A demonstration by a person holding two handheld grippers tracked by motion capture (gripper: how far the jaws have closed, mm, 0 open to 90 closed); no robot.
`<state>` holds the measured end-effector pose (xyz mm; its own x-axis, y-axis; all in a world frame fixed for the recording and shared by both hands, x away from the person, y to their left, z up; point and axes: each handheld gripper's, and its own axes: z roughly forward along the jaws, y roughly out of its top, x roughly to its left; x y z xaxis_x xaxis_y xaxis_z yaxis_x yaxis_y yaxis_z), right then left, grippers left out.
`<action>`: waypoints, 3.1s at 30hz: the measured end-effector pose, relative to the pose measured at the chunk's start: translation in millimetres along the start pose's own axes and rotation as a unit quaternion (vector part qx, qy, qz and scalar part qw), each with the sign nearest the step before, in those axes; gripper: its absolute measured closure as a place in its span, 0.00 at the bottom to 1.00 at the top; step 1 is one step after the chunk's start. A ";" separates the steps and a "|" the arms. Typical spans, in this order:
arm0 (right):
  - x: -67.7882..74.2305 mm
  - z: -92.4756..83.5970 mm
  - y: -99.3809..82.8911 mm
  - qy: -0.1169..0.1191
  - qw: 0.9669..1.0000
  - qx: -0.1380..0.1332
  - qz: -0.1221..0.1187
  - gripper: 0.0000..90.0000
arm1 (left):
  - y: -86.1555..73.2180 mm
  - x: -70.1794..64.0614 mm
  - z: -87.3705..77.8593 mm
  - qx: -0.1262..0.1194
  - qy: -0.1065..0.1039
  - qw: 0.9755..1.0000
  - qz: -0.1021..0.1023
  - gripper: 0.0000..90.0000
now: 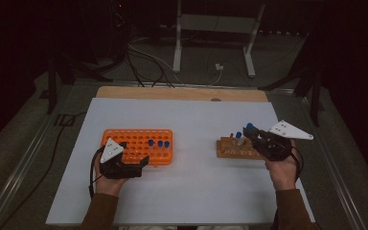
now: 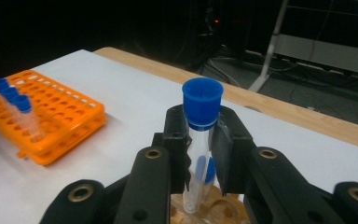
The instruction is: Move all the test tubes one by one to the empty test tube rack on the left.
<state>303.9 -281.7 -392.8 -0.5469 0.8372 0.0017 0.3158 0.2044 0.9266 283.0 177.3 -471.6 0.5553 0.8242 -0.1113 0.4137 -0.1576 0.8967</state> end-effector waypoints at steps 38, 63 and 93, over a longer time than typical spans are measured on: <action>53.4 38.7 9.3 0.090 0.996 -0.011 0.001 0.86 | 7.5 -8.2 -3.0 -0.014 -0.003 1.000 0.017 0.01; 102.1 69.1 17.6 0.163 0.986 0.003 -0.017 0.86 | 36.9 -61.2 12.0 -0.013 -0.070 0.995 0.073 0.08; 131.6 80.9 18.3 0.220 0.975 0.013 -0.018 0.70 | 43.2 -80.6 34.9 -0.009 -0.118 0.986 0.118 0.87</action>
<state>300.4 -126.8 -406.0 -0.8363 0.5310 0.1367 0.3071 0.2470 0.9191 281.3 85.1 -438.9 0.7879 0.6158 0.0067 0.2413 -0.3186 0.9167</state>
